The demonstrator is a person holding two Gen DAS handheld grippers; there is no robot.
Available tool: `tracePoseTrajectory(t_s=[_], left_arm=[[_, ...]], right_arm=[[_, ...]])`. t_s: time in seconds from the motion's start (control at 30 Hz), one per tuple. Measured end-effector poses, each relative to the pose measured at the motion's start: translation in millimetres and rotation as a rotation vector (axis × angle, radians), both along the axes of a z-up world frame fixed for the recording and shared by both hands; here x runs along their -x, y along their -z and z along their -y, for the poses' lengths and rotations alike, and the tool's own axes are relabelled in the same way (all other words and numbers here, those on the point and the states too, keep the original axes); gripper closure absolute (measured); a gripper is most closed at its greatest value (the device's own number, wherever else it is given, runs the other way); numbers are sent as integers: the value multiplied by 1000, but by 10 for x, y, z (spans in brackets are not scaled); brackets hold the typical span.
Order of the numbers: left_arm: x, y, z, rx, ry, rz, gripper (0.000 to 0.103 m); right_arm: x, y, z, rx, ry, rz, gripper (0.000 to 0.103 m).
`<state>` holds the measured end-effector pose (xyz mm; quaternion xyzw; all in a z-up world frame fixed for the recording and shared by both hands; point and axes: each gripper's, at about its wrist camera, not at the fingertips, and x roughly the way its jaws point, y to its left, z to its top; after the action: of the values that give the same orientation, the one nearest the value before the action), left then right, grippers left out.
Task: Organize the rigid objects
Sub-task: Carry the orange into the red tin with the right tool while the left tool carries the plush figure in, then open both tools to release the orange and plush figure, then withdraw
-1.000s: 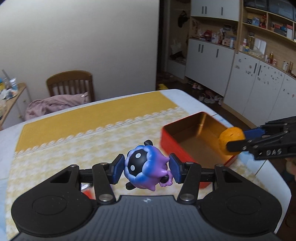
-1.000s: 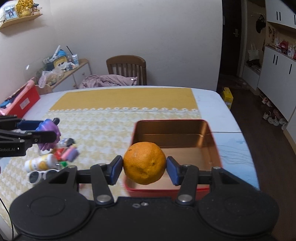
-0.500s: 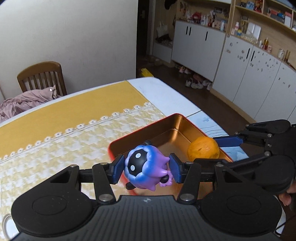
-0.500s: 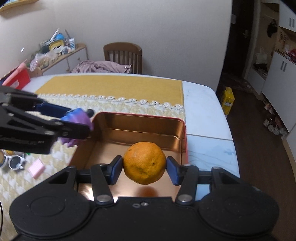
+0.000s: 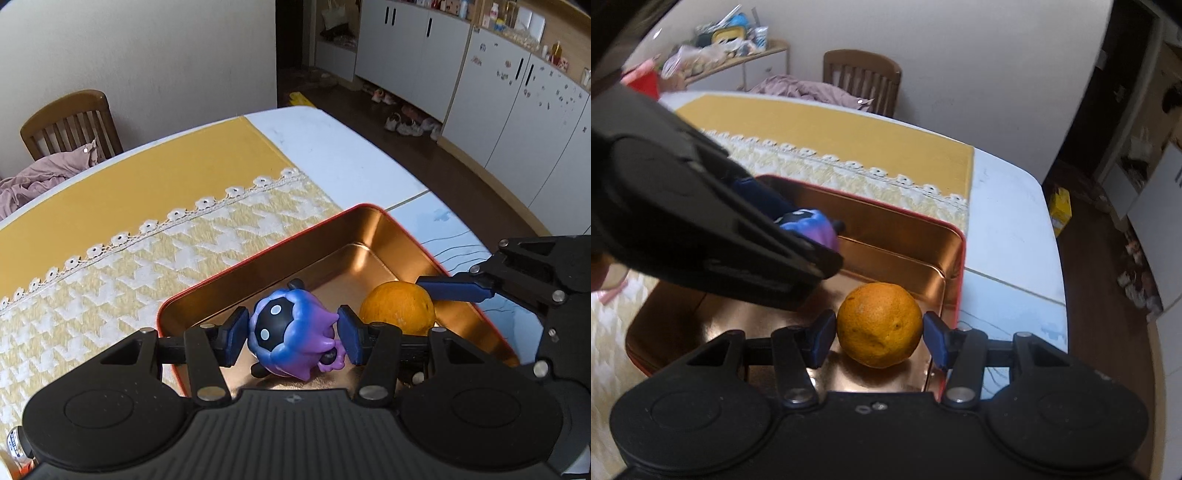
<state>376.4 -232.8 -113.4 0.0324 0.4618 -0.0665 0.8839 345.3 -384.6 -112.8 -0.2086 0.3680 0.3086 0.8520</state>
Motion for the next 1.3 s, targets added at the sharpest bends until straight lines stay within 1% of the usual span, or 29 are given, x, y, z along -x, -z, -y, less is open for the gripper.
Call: tracePoseTrajectory(t_s=[0.13,0.23,0.5,0.57,0.67,0.73,0.77,1.03,1.13,1.3], left_arm=[[-79,72,-39,3,-18,-18,52],[-121,130,-102,26,-40,-39,52],[-120,132,-188,73,-66,-42,51],[-113,118,-187,72,-68,-45,51],[-81,77,-178,69,-58,-23,50],[-65,43,-165,67,-61,-20,46],[-52,27,-164,70,-63,-17,46],[135,-142,-165,56,-62,44,46],[226,-220,-178,54,-62,66,46],[415,-340,-243,78,-59,96,45]], right_arm=[[-22,10,-24,2,-13,9,53],[-54,14,-14,-2,-15,7,53],[-81,-3,28,-21,4,-10,53],[-102,-1,36,-32,10,-16,51],[-111,-6,54,-40,22,-26,51],[-107,-17,73,-50,33,-32,49],[-101,-24,86,-57,41,-34,48],[-23,-145,188,-133,97,-45,40],[8,-194,231,-171,127,-55,40],[98,-238,264,-194,153,-62,39]])
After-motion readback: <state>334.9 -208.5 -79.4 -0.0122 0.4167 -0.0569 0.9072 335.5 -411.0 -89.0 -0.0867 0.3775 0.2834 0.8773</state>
